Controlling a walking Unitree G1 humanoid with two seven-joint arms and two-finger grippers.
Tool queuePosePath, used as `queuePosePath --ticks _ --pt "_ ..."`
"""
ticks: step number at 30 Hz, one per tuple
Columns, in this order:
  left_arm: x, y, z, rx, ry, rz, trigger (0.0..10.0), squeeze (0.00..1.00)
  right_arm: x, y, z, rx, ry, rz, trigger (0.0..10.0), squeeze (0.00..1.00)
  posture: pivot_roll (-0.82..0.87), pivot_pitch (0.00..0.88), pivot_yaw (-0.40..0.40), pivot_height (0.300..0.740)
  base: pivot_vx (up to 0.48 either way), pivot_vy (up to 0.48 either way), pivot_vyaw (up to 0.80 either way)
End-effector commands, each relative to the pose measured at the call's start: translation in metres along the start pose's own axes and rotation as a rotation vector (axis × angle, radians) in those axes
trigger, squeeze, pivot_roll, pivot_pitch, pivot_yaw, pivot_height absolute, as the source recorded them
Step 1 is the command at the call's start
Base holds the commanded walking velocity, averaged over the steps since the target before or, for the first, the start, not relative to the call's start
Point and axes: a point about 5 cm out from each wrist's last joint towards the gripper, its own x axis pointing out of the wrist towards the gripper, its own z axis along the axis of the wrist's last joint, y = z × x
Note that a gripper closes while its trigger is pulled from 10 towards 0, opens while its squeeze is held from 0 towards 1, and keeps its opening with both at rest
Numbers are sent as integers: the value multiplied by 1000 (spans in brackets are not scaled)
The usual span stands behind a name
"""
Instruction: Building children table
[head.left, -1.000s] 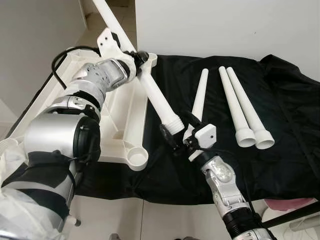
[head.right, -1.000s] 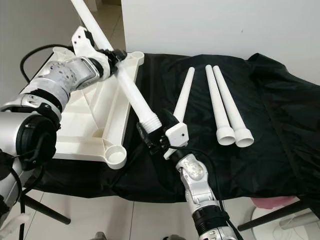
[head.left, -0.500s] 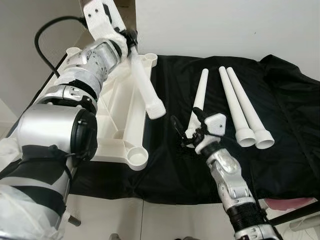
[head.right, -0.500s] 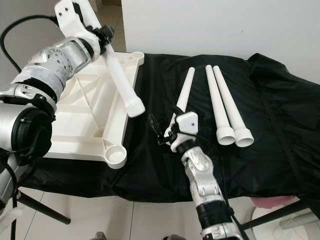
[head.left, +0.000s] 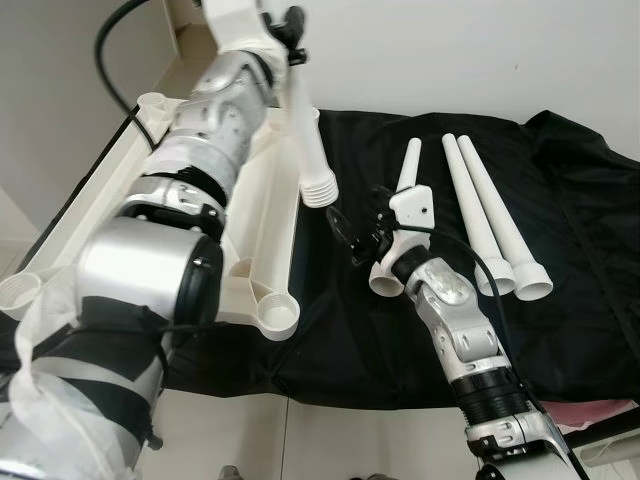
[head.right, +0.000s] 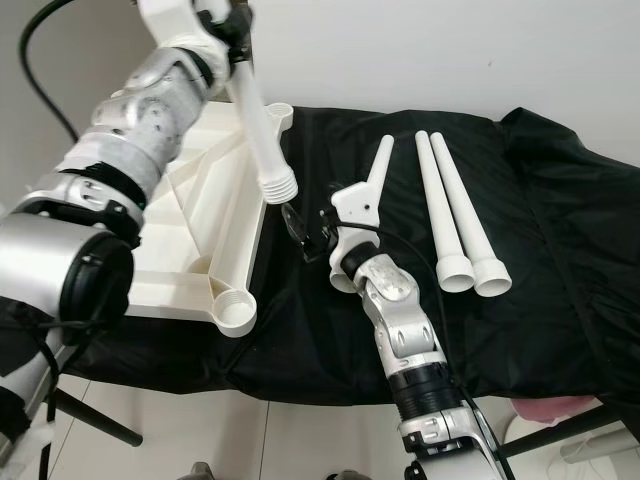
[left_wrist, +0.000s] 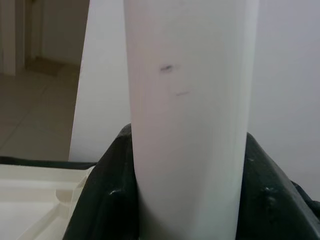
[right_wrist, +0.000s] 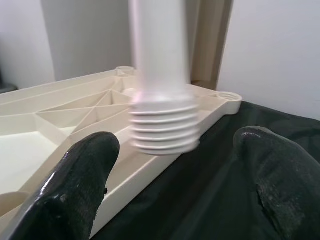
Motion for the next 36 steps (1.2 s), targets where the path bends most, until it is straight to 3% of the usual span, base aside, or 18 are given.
queuePosePath --ticks 1,6,14,20,29,30,31,32,34,35,36 --pt "-3 -26 3 52 -25 -377 10000 0 6 3 4 -9 2 13 10000 0 -40 0 -3 740 0 0 0" --pt "-2 -52 3 99 -68 -439 10000 0 32 2 18 -50 14 -17 10000 0 -29 0 -5 740 0 0 0" --pt "-3 -63 2 109 -82 -463 10000 0 45 -5 23 -80 30 -57 10000 0 -25 0 -1 740 0 0 0" --pt "-7 -81 0 134 -105 -502 10000 0 60 -23 31 -109 57 -178 10000 0 -19 0 -1 740 0 0 0" --pt "-10 -91 0 144 -117 -519 10000 0 72 -27 42 -156 35 -187 10000 0 -13 0 -7 740 0 0 0" --pt "-11 -92 0 146 -118 -521 10000 0 74 -27 42 -152 34 -183 7961 0 -13 0 -7 740 0 0 0" --pt "-11 -92 0 146 -118 -521 10000 0 74 -27 42 -152 34 -183 7961 0 -13 0 -7 740 0 0 0" --pt "-11 -92 0 147 -118 -523 10000 0 74 -26 42 -146 32 -177 4902 0 -13 0 -7 740 0 0 0" --pt "-11 -93 0 146 -119 -523 10000 0 75 -25 42 -147 29 -175 4588 0 -13 0 -7 740 0 0 0" --pt "-11 -93 -1 146 -118 -524 10000 0 76 -25 43 -161 23 -176 2118 0 -13 0 -7 740 0 0 0" --pt "-11 -93 -1 146 -118 -524 10000 0 76 -25 43 -161 23 -176 2118 0 -13 0 -7 740 0 0 0"
